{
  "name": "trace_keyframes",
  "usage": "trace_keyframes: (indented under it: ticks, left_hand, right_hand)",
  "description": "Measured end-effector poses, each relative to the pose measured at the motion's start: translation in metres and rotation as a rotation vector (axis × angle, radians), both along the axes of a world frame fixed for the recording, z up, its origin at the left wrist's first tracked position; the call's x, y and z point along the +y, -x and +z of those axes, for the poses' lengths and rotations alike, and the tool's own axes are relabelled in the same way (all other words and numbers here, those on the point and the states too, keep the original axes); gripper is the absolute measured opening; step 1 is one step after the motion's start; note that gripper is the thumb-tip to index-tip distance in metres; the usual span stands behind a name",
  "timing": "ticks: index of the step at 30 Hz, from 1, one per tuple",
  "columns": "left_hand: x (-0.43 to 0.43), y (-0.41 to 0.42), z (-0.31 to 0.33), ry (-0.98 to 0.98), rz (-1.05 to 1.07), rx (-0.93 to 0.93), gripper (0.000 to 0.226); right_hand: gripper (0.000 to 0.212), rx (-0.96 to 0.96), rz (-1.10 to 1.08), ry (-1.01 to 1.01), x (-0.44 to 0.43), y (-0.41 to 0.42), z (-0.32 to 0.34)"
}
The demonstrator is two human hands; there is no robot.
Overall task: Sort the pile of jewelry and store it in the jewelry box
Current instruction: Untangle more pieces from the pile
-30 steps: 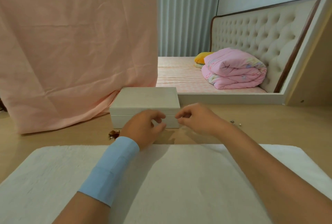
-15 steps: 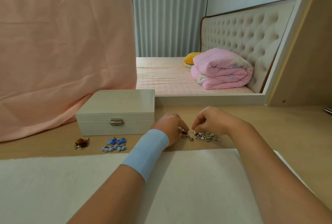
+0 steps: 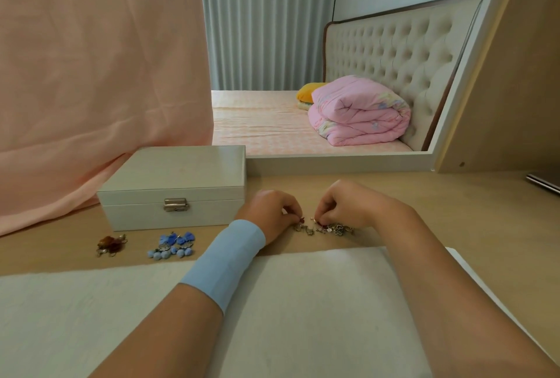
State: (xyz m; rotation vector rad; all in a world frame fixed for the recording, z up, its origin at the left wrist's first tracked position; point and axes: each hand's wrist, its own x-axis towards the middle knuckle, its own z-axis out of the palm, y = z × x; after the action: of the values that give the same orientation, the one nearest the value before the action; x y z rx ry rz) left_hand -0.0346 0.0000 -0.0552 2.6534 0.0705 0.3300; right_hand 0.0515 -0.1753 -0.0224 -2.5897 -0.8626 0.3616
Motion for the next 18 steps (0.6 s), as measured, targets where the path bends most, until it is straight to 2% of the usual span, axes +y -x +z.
trace_keyframes:
  ticks: [3,8,13,18]
  left_hand:
    - [-0.0008,-0.0011,-0.0014,0.072,0.025,-0.038,0.01]
    - [-0.0038,-0.0014,-0.0014,0.348,0.022,-0.062,0.006]
    - [-0.0064,-0.0003,-0.0002,0.598,0.006,-0.062,0.007]
    - [-0.0093,0.0006,0.0001,0.725,0.014,-0.045,0.009]
  right_hand:
    - [0.013,-0.018,-0.011,-0.028,0.0012,0.0,-0.0016]
    - [0.018,-0.036,-0.051,-0.228,0.0,-0.0008,0.0015]
    - [0.022,0.064,-0.06,-0.444,0.0015,0.0033,0.0013]
    - [0.023,0.27,0.019,-0.52,-0.0022,0.0075,0.0056]
